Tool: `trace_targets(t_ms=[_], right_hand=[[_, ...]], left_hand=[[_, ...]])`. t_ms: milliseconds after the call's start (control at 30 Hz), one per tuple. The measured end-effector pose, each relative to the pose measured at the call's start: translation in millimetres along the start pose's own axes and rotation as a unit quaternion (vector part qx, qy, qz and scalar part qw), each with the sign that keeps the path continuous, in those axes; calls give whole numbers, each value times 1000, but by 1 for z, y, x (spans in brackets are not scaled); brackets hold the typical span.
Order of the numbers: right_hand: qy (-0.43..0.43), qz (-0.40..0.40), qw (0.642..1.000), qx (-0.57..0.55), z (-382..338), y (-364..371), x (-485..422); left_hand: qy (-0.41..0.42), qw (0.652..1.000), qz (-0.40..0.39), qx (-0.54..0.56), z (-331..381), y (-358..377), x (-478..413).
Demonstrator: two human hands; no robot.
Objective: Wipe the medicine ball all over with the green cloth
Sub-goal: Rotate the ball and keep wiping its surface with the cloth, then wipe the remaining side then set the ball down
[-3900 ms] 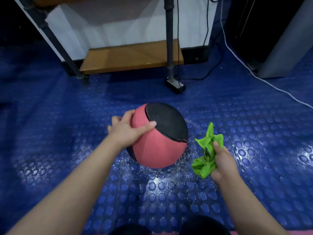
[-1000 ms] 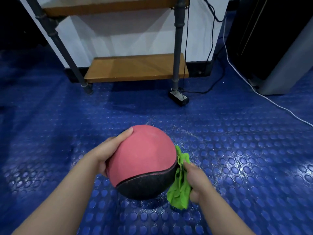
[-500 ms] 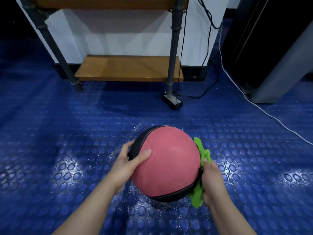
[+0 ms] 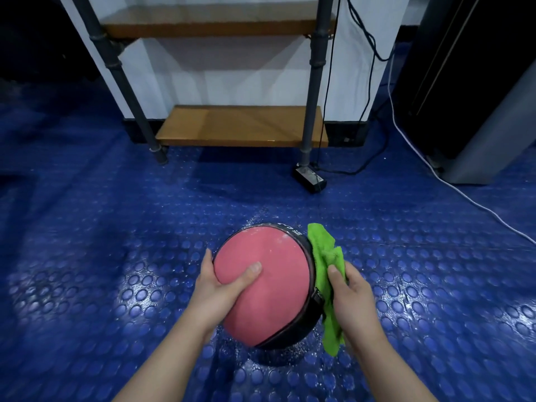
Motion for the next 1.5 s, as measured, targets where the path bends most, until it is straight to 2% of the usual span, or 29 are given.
trace_targets(t_ms=[100,267,400,500,667,800,900,1033,1133,1200,1267,1333,1400,1467,1500], right_hand=[[61,15,996,-62,16,-9,-3],[128,-8,985,-119,40,-11,-7],[139,-45,983,-107,45,0,-9],[132,-38,983,-122,46,7,-10],[98,-10,984,-149,43,2,-12],[75,31,977,-198,39,-11,-14],[62,59,972,-218,44,-17,-6],[36,100,983,-148,54,-20,15],[20,120,988,-90,52,-24,24],[9,144,988,-46,42,-32,26],[-20,163,986,-18,20,-38,29],[-93,177,980,6,-20,-40,34],[-193,156,967,58,-68,-31,36],[-263,87,941,195,-100,-7,28],[-263,29,919,293,-103,10,19]], left_hand=[[-16,1000,-6,4,-4,0,4],[-38,992,-60,-99,-13,-9,13],[-91,986,-128,57,-23,-11,21],[-81,983,-152,58,-27,-8,20],[-56,986,-127,89,-32,-4,11],[-29,981,-159,106,-24,12,-1],[-45,968,-194,152,-25,16,-16],[-33,967,-213,134,-9,6,-28],[37,987,-143,67,14,0,-24],[79,995,-59,-25,23,3,-10],[98,984,-49,-142,24,24,5],[112,961,-44,-247,22,42,11],[120,948,-29,-295,21,51,8],[116,943,-19,-310,21,54,5],[116,942,-19,-315,21,56,5]])
Point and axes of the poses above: each hand's wrist, its own x-axis away from the middle knuckle, its own y-axis out of the palm, z = x × y, the point moved 8 cm from there along -x, towards the middle knuckle, and after that the axes turned 5 degrees about -z, right-handed, at the moved point
